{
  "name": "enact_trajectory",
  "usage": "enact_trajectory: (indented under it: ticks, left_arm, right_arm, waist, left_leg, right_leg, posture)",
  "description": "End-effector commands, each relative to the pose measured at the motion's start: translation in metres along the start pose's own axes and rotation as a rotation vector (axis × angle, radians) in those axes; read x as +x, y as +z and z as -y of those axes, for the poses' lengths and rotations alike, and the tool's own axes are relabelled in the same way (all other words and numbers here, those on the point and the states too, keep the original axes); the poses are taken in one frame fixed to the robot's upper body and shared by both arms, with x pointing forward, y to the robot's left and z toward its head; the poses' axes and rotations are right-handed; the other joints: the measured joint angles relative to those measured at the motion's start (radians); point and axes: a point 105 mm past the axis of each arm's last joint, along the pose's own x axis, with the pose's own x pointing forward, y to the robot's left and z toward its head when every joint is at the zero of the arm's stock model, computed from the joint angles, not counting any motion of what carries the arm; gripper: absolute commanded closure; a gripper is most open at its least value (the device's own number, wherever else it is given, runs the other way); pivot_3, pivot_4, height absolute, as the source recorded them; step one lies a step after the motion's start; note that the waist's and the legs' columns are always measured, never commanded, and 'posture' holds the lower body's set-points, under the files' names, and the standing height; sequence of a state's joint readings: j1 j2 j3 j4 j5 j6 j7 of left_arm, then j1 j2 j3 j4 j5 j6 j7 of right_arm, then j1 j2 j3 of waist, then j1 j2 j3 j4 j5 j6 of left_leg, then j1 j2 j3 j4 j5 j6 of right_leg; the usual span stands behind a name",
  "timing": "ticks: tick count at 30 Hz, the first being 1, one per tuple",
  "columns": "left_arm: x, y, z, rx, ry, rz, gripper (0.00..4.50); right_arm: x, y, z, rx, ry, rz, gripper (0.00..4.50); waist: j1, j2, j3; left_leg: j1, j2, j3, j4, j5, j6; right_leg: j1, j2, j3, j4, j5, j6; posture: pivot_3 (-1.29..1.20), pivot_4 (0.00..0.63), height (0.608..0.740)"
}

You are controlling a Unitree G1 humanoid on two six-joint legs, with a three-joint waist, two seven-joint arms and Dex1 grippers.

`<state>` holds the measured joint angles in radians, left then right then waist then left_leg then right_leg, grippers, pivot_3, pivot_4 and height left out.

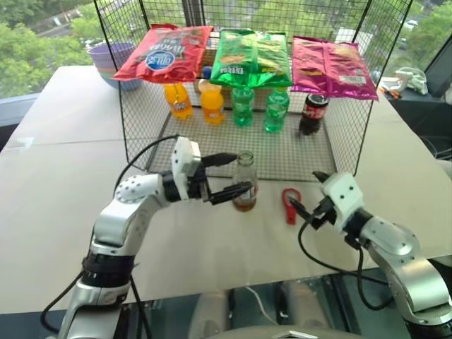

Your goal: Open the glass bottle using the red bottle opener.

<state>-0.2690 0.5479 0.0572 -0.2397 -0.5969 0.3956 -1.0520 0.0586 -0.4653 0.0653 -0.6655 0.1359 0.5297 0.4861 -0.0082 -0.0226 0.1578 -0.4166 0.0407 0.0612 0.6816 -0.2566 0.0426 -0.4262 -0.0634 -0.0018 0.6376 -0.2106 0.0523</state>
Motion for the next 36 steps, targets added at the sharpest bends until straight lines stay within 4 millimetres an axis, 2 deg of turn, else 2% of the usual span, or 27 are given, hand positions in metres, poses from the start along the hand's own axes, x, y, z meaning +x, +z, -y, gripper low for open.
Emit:
enact_trajectory:
  ticks: [1, 3, 9, 13, 18, 20, 24, 27, 31, 36]
  left_arm:
    - [-0.020, 0.007, 0.013, 0.034, 0.009, 0.010, 0.14]
    - [-0.028, 0.005, 0.013, 0.014, 0.061, 0.009, 0.14]
    - [-0.048, 0.006, -0.015, -0.068, 0.360, 0.067, 0.14]
    - [-0.073, -0.005, -0.036, -0.067, 0.648, 0.065, 0.14]
    - [-0.099, -0.020, -0.031, -0.042, 0.769, 0.005, 0.14]
    - [-0.120, -0.027, -0.028, -0.063, 0.826, -0.041, 0.14]
    - [-0.156, -0.028, -0.033, -0.038, 0.931, -0.083, 0.14]
    - [-0.177, -0.022, -0.050, -0.028, 1.032, -0.067, 0.14]
    - [-0.193, -0.011, -0.073, -0.003, 1.082, -0.049, 0.14]
    - [-0.207, -0.008, -0.082, 0.015, 1.077, -0.070, 0.14]
  right_arm:
    - [-0.013, 0.005, 0.006, -0.049, -0.011, 0.040, 0.00]
    - [-0.018, 0.001, 0.010, -0.049, -0.022, 0.036, 0.00]
    - [-0.033, -0.005, 0.019, -0.062, -0.059, 0.044, 0.00]
    - [-0.050, -0.009, 0.024, -0.057, -0.119, 0.055, 0.00]
    - [-0.077, -0.017, 0.026, -0.012, -0.146, 0.096, 0.00]
    - [-0.091, -0.023, 0.028, -0.002, -0.143, 0.079, 0.00]
    - [-0.108, -0.032, 0.037, -0.002, -0.162, 0.053, 0.00]
    - [-0.111, -0.041, 0.037, 0.008, -0.154, 0.031, 0.00]
    - [-0.107, -0.051, 0.034, 0.014, -0.139, 0.013, 0.00]
    - [-0.097, -0.041, 0.034, 0.001, -0.128, 0.042, 0.00]
  waist:
    - [-0.001, 0.000, 0.000]
    - [-0.001, 0.000, 0.000]
    - [0.008, 0.000, 0.000]
    - [0.011, 0.000, 0.000]
    - [0.014, 0.000, 0.000]
    - [0.013, 0.000, 0.000]
    - [0.016, 0.000, 0.000]
    - [0.021, 0.000, 0.000]
    - [0.023, 0.000, -0.001]
    - [0.016, 0.000, 0.000]
  left_leg:
    - [0.000, 0.000, 0.000, 0.000, 0.000, 0.000]
    - [0.000, 0.001, 0.000, -0.001, 0.000, 0.000]
    - [0.002, 0.002, 0.000, 0.000, 0.000, 0.000]
    - [0.000, 0.002, 0.001, 0.000, 0.000, 0.000]
    - [0.001, 0.000, 0.001, -0.003, 0.000, 0.000]
    - [0.001, 0.001, 0.002, -0.003, 0.000, 0.000]
    - [0.002, 0.004, 0.003, -0.003, 0.000, -0.001]
    - [0.003, 0.005, 0.003, -0.003, -0.003, -0.005]
    - [0.002, 0.004, 0.003, -0.003, -0.003, -0.005]
    - [0.001, 0.004, 0.007, -0.004, 0.000, 0.000]
  right_leg:
    - [0.000, 0.000, 0.000, 0.000, 0.000, 0.000]
    - [0.000, 0.000, 0.000, 0.000, 0.000, -0.001]
    - [0.000, -0.001, 0.000, 0.000, -0.001, 0.002]
    - [0.000, -0.001, 0.000, 0.000, 0.000, 0.001]
    - [0.000, -0.001, 0.000, -0.001, 0.001, -0.002]
    - [0.000, -0.001, 0.001, -0.002, 0.000, -0.001]
    - [-0.002, -0.002, 0.001, -0.002, -0.001, 0.002]
    - [-0.002, -0.004, 0.000, -0.001, -0.001, 0.002]
    - [-0.003, -0.004, -0.001, -0.001, -0.001, 0.001]
    - [-0.003, -0.003, 0.001, -0.002, 0.002, -0.002]
  posture:
    - [0.00, 0.150, 0.740]
    - [0.00, 0.150, 0.740]
    - [0.00, 0.150, 0.740]
    - [0.00, 0.150, 0.740]
    - [0.00, 0.150, 0.740]
    - [0.00, 0.150, 0.740]
    - [0.00, 0.150, 0.740]
    - [0.00, 0.150, 0.740]
    - [0.00, 0.150, 0.740]
    - [0.00, 0.150, 0.740]
